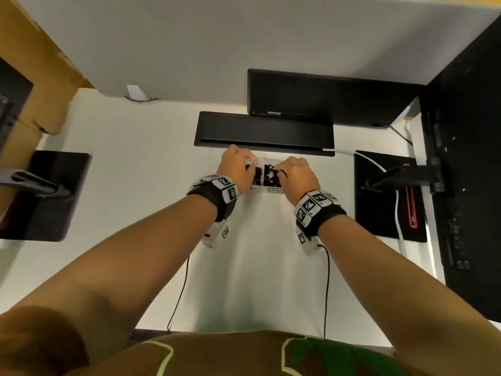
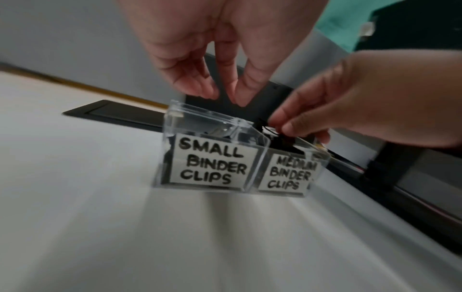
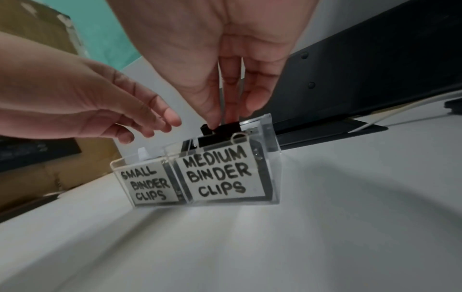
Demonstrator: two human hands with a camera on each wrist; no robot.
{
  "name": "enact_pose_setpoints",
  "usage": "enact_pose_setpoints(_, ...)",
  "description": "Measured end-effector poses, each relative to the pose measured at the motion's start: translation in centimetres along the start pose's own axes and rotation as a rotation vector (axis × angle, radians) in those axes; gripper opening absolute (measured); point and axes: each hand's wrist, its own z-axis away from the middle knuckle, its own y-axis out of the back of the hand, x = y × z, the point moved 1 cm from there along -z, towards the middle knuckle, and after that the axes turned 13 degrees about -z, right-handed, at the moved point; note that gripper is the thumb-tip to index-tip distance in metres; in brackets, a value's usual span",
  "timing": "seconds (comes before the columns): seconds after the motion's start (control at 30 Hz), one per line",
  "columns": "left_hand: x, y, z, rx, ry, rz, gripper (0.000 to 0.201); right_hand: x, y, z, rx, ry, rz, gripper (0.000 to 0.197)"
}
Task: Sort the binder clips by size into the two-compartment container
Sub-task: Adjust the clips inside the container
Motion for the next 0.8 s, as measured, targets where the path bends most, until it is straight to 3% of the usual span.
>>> enact_pose_setpoints(0.07, -0.9, 0.4, -0.2, 0.033, 0.084, 0.022, 0.02, -0.1, -0.5, 0.0, -0.051, 0.054, 0.08, 0.035)
enact_pose_setpoints(0.13, -1.4, 0.4, -0.2, 0.034, 0.082, 0.024, 0.021, 0.0, -0.8, 0.2, -0.087, 0.099, 0.14, 0.036)
enact_pose_setpoints(0.33, -0.5, -0.5, 0.8, -0.035, -0.186, -0.12, 0.032, -0.4, 0.2, 0.0, 0.053, 0.058, 0.093, 0.026)
enact_pose_setpoints(0.43, 0.6, -1.4, 1.4, -0.086, -0.327, -0.299, 0.042, -0.4, 0.1, -0.1, 0.05, 0.066, 0.109, 0.026)
enact_pose_setpoints(0.6, 0.9, -2.2, 1.8, -0.132, -0.366, -0.458, 0.043, 1.2, 0.0, 0.4, 0.041, -0.048, -0.034, 0.027)
enact_pose_setpoints(0.7, 0.2, -1.0, 1.2, -0.06, -0.285, -0.306, 0.04, 1.9, 1.1, 0.4, 0.153, -0.147, -0.249, 0.021)
enact_pose_setpoints(0.8, -1.0, 0.2, -0.1, -0.01, 0.003, -0.078, 0.041, 2.6, 2.1, -0.1, 0.242, -0.293, -0.376, 0.019)
